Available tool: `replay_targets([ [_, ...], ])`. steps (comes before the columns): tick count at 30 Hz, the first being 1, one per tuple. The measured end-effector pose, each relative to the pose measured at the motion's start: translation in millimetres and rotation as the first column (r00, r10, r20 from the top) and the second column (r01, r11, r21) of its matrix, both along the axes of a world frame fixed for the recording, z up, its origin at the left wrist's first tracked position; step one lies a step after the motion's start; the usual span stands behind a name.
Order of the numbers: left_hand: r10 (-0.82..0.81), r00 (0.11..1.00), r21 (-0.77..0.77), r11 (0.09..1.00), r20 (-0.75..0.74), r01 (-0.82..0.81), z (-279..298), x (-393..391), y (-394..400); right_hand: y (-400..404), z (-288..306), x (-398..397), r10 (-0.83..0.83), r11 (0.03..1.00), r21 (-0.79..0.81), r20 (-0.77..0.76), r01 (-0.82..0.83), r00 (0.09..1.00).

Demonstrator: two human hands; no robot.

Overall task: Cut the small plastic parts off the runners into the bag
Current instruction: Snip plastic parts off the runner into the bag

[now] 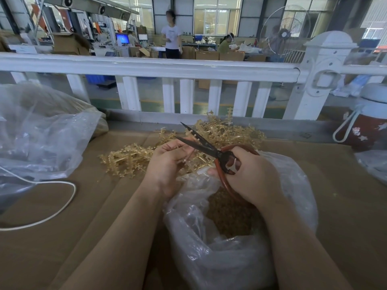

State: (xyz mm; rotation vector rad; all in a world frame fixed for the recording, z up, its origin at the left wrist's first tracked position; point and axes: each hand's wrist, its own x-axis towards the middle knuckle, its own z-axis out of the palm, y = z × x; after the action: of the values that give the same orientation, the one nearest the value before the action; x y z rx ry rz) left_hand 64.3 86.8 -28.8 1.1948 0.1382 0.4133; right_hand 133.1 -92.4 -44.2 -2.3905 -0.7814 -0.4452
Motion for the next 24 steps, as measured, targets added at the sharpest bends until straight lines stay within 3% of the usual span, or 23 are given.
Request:
replay_targets([
  [15, -0.063, 0.998, -0.061, 0.996, 0.023, 0.065, -3.4, 3.8, -1.3, 1.1, 1.0, -0.8, -0.028, 0.999, 0.031, 0.007, 0.027, 1.000],
  [24, -0.079, 0.996, -0.012, 0.997, 0.040, 0.080, -5.6, 3.6, -1.3, 1.2, 0.6, -1.0, -0.030, 0.999, 0.021, 0.002, 0.030, 1.000],
])
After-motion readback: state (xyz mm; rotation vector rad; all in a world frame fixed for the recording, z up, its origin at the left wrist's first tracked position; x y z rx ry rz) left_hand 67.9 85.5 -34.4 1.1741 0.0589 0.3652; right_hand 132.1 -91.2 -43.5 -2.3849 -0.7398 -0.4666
